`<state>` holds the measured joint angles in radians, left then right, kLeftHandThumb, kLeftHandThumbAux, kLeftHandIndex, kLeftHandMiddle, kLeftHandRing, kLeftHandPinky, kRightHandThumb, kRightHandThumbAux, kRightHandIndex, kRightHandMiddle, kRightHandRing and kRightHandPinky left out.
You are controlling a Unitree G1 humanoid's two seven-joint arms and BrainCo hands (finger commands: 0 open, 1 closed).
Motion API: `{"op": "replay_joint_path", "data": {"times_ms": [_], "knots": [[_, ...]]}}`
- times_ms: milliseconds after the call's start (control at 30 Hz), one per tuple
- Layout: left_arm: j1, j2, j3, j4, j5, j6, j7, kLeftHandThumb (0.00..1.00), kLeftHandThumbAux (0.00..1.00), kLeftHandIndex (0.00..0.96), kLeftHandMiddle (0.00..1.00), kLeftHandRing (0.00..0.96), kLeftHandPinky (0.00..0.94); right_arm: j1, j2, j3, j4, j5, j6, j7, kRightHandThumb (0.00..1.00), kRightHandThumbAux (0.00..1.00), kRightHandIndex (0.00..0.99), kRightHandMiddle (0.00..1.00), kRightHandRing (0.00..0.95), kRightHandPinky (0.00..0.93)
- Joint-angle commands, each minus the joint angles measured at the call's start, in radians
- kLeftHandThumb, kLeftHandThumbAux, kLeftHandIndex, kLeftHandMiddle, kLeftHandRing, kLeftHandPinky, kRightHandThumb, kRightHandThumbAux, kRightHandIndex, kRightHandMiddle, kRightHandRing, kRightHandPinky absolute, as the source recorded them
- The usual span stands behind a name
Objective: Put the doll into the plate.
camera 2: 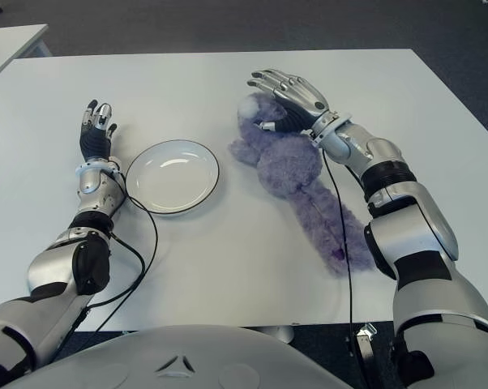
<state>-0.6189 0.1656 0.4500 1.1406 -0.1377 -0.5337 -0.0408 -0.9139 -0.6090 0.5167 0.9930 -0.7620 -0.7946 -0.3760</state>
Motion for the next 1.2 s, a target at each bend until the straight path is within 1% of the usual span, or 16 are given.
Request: {"op": "replay_joint_path", "data": {"times_ms": [33,200,333,433,567,833,900,1000,1033,1100,1133,1200], "knots": [[0.257,-0.117,-0.004,0.169,-0.001,0.036,0.051,0.0,0.48,0.055,0.129,0.081,0.0,-0.006,0.022,0.029,-0.011,-0.048,0.042,0.032,0.364,0.465,0.037,0.0,0.043,0.14],[0.256,-0.117,-0.012,0.169,0.004,0.039,0.062,0.0,0.483,0.053,0.128,0.079,0.0,-0.007,0.031,0.032,-0.01,-0.053,0.058,0.016,0.376,0.494,0.035,0.0,0.041,0.121],[0.256,-0.118,-0.012,0.169,0.0,0.038,0.063,0.0,0.484,0.051,0.126,0.076,0.0,-0.006,0.043,0.027,0.0,-0.034,0.056,0.031,0.41,0.518,0.028,0.0,0.036,0.1],[0.256,-0.118,-0.016,0.169,0.001,0.039,0.065,0.0,0.484,0.05,0.124,0.073,0.0,-0.002,0.053,0.021,0.007,-0.013,0.049,0.059,0.417,0.524,0.023,0.0,0.024,0.081],[0.256,-0.118,-0.022,0.169,0.001,0.041,0.067,0.0,0.488,0.046,0.115,0.064,0.0,0.022,0.065,0.016,0.0,0.023,0.03,0.12,0.388,0.532,0.009,0.0,0.005,0.064],[0.257,-0.12,-0.025,0.169,-0.006,0.04,0.066,0.0,0.493,0.048,0.11,0.059,0.0,0.088,0.074,0.017,-0.023,0.065,0.014,0.204,0.371,0.535,0.007,0.0,0.019,0.11],[0.258,-0.12,-0.026,0.169,-0.008,0.038,0.063,0.0,0.489,0.046,0.112,0.062,0.0,0.112,0.071,0.02,-0.026,0.072,0.009,0.22,0.377,0.529,0.022,0.01,0.049,0.151],[0.258,-0.121,-0.025,0.169,-0.011,0.038,0.06,0.0,0.491,0.042,0.111,0.062,0.0,0.159,0.062,0.024,-0.026,0.084,-0.002,0.244,0.374,0.541,0.014,0.002,0.055,0.171],[0.258,-0.121,-0.025,0.169,-0.012,0.039,0.06,0.0,0.494,0.043,0.11,0.062,0.0,0.166,0.062,0.024,-0.029,0.088,-0.003,0.252,0.374,0.543,0.016,0.009,0.075,0.214],[0.257,-0.122,-0.024,0.169,-0.014,0.04,0.06,0.0,0.495,0.043,0.11,0.062,0.0,0.17,0.061,0.021,-0.037,0.096,-0.001,0.27,0.375,0.543,0.016,0.011,0.081,0.227],[0.257,-0.122,-0.023,0.168,-0.015,0.041,0.06,0.0,0.496,0.043,0.11,0.062,0.0,0.178,0.06,0.021,-0.047,0.1,-0.002,0.276,0.375,0.544,0.018,0.015,0.095,0.257],[0.257,-0.123,-0.021,0.168,-0.016,0.043,0.061,0.0,0.498,0.044,0.109,0.061,0.0,0.19,0.058,0.02,-0.061,0.104,-0.002,0.284,0.375,0.543,0.021,0.022,0.108,0.249]]}}
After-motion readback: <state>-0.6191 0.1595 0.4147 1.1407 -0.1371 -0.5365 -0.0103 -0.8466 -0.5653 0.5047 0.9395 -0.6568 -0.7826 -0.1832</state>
